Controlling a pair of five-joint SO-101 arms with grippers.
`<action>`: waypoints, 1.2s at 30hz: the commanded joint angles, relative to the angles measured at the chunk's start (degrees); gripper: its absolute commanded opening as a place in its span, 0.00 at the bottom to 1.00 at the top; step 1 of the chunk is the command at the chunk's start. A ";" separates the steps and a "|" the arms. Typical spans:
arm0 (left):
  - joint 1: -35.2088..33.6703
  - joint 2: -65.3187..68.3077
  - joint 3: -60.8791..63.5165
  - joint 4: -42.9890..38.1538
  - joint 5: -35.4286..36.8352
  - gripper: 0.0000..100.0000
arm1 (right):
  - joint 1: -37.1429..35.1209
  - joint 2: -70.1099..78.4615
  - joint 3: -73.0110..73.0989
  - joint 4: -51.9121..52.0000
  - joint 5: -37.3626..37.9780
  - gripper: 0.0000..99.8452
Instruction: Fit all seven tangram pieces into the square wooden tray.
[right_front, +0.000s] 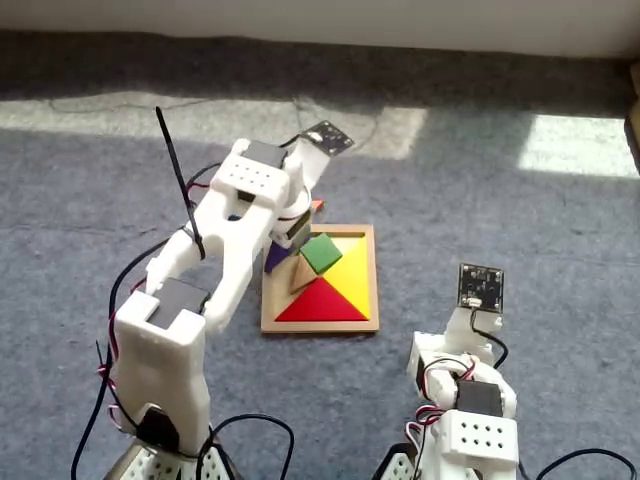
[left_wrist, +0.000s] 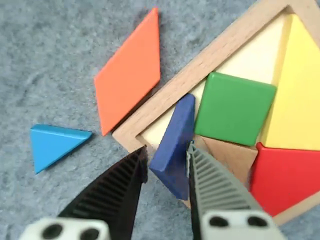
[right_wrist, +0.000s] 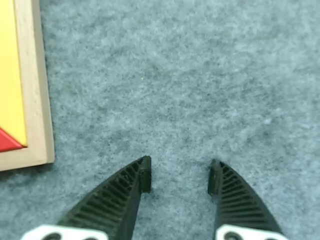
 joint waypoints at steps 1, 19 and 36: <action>-1.89 -0.84 -5.14 2.90 0.53 0.15 | 1.27 0.04 0.92 -1.54 0.53 0.20; -2.86 -0.22 -1.01 1.76 0.35 0.15 | 1.27 0.04 0.92 -1.54 0.53 0.20; -2.15 -2.42 1.89 -5.27 2.81 0.15 | 1.27 0.04 0.92 -1.54 0.53 0.20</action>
